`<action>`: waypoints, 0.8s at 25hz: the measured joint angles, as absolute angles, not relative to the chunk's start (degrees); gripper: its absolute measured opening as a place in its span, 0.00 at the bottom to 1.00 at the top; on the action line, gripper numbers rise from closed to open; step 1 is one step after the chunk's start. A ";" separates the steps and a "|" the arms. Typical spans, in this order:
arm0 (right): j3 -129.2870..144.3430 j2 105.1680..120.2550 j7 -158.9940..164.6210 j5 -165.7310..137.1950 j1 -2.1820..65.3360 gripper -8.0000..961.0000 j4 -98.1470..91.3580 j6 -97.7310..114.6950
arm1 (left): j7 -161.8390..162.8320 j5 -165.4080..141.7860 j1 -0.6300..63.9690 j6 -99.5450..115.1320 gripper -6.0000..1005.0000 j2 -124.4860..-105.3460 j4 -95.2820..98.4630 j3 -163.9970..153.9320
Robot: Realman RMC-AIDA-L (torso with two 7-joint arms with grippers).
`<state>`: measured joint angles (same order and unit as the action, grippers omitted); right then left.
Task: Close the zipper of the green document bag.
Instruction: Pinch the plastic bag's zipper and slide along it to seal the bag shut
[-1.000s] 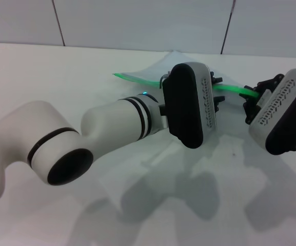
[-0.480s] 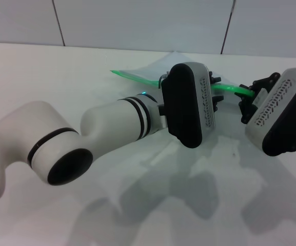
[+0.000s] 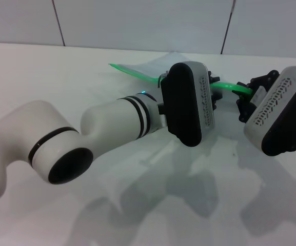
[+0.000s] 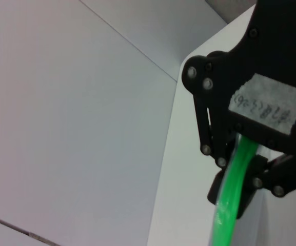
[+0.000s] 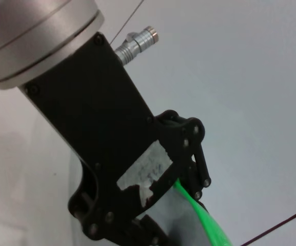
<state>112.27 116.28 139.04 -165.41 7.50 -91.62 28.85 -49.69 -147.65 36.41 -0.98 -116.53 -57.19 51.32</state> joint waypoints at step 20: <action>112.76 116.21 139.04 -165.43 7.47 0.06 -91.67 28.88 | -49.36 -147.33 36.31 0.03 0.17 -116.55 -56.88 51.25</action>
<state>112.76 116.21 139.04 -165.43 7.47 -91.67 28.88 -49.36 -147.33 36.31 0.03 -116.55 -56.88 51.25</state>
